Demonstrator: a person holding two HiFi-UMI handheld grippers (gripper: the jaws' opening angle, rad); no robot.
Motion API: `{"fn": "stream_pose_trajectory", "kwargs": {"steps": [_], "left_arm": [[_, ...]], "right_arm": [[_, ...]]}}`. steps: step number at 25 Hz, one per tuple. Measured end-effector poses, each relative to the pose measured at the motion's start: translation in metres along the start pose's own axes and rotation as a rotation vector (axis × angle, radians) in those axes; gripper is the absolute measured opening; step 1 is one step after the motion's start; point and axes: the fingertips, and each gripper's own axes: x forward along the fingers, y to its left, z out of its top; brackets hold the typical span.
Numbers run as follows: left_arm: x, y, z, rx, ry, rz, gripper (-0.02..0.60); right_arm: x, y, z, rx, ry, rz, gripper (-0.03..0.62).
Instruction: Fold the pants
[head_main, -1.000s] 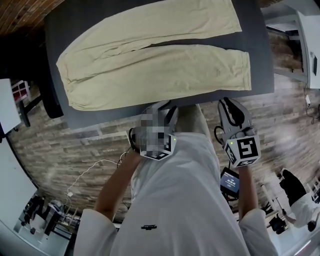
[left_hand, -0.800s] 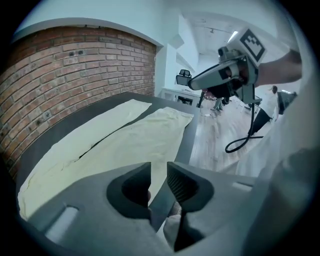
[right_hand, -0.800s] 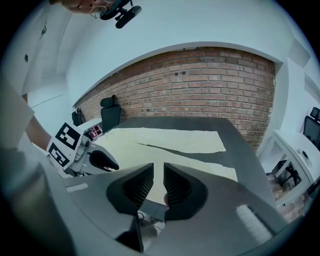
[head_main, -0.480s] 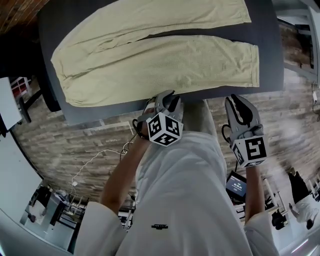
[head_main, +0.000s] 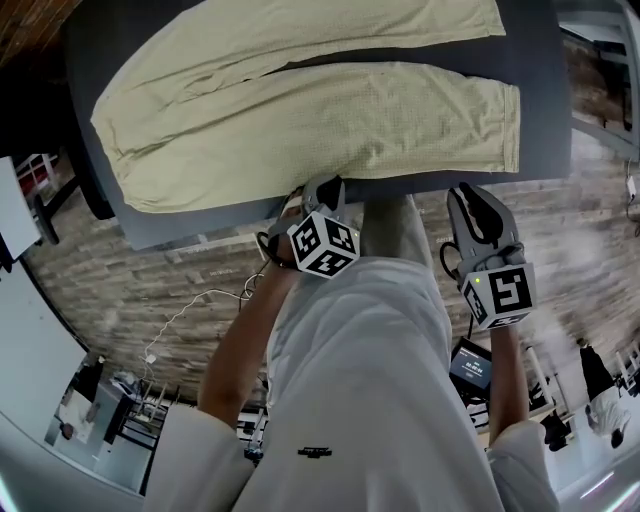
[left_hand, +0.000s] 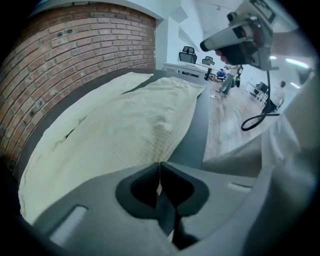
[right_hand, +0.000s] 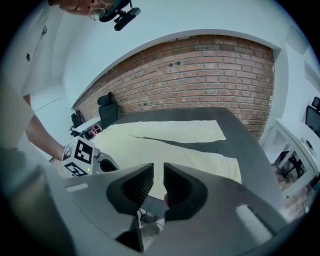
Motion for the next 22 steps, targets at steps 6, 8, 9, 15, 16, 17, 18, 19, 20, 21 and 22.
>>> {"fn": "stream_pose_trajectory", "kwargs": {"steps": [6, 8, 9, 15, 16, 17, 18, 19, 20, 21, 22], "left_arm": [[-0.021, 0.008, 0.015, -0.04, -0.036, 0.001, 0.012], [-0.028, 0.01, 0.02, -0.053, -0.045, -0.005, 0.012], [-0.031, 0.011, 0.022, -0.062, -0.05, -0.007, 0.012], [-0.047, 0.022, 0.037, -0.102, -0.078, -0.004, 0.012], [-0.05, 0.024, 0.039, -0.108, -0.082, -0.003, 0.012], [-0.052, 0.026, 0.042, -0.114, -0.086, -0.001, 0.012], [-0.055, 0.028, 0.044, -0.119, -0.089, 0.002, 0.012], [-0.057, 0.03, 0.045, -0.121, -0.091, 0.003, 0.012], [-0.059, 0.031, 0.047, -0.122, -0.092, 0.003, 0.012], [-0.061, 0.032, 0.048, -0.121, -0.091, 0.003, 0.012], [-0.063, 0.032, 0.049, -0.12, -0.089, 0.002, 0.012]], "right_arm": [[0.006, -0.009, -0.013, -0.076, 0.042, -0.009, 0.086], [0.009, -0.012, -0.024, -0.109, 0.077, -0.009, 0.108], [0.012, -0.014, -0.029, -0.125, 0.094, -0.009, 0.118], [0.029, -0.026, -0.068, -0.254, 0.203, 0.006, 0.123], [0.032, -0.026, -0.077, -0.271, 0.226, 0.016, 0.132], [0.036, -0.026, -0.085, -0.285, 0.249, 0.024, 0.138], [0.04, -0.027, -0.092, -0.298, 0.269, 0.027, 0.148], [0.044, -0.03, -0.098, -0.311, 0.287, 0.021, 0.161], [0.048, -0.034, -0.103, -0.323, 0.303, 0.007, 0.172], [0.052, -0.039, -0.107, -0.33, 0.316, -0.013, 0.181], [0.055, -0.045, -0.111, -0.334, 0.327, -0.037, 0.184]]}}
